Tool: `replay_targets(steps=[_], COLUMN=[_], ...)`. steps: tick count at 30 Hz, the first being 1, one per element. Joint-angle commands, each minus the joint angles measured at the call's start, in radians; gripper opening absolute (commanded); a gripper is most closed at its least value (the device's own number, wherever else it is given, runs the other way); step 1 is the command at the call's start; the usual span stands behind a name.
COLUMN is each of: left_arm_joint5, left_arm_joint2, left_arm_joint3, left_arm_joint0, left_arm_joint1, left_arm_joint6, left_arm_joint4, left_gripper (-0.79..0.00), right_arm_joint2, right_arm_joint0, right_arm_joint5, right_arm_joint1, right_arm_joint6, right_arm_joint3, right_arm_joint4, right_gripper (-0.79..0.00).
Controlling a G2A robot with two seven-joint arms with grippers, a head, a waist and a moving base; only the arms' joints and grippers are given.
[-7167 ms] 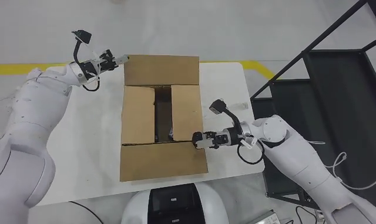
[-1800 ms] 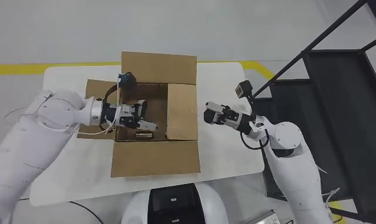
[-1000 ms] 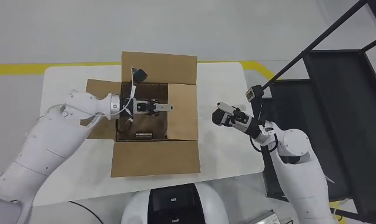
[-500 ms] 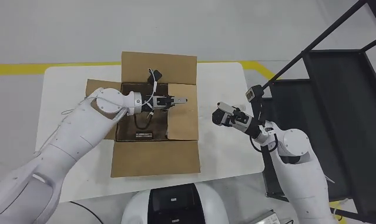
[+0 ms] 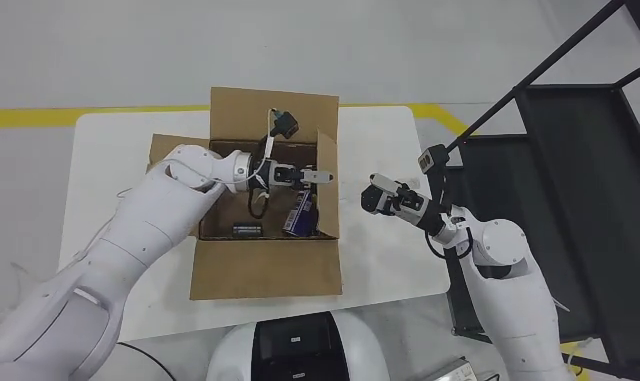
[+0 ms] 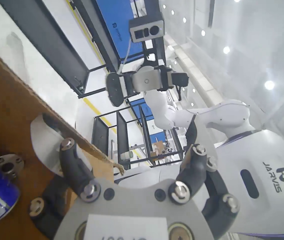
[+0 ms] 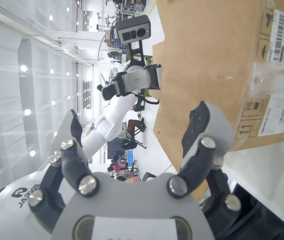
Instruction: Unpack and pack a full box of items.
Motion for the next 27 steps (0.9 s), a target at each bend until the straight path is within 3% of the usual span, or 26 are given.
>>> replay_targets(steps=[1,15,21,24,27], left_arm_joint5=[-0.014,-0.058,-0.034,-0.036,-0.045], left_arm_joint2=[0.008,0.104,0.130,0.111,0.069], left_arm_joint3=[0.019,0.171,0.275,0.311,0.316], left_arm_joint0=[-0.005,-0.073,-0.088,-0.095,-0.098], left_arm_joint1=[-0.021,-0.184,-0.252,-0.264,-0.245], left_arm_joint6=[-0.001,0.002,-0.022,-0.020,-0.011], left_arm_joint4=[-0.026,-0.022,-0.048,-0.079,-0.095], left_gripper=[0.000,0.000,0.000,0.000,0.000], right_arm_joint2=[0.010,0.051,0.030,0.026,0.030], right_arm_joint0=[-0.010,-0.089,-0.079,-0.056,-0.023], right_arm_joint5=[0.002,0.040,0.056,0.063,0.076], right_arm_joint1=[0.003,0.029,0.036,0.039,0.040], right_arm_joint6=[0.045,0.253,0.262,0.224,0.134], right_arm_joint3=[0.002,-0.065,-0.044,-0.012,0.026], right_arm_joint4=[0.044,0.149,0.138,0.120,0.085], right_gripper=[0.000,0.000,0.000,0.000,0.000])
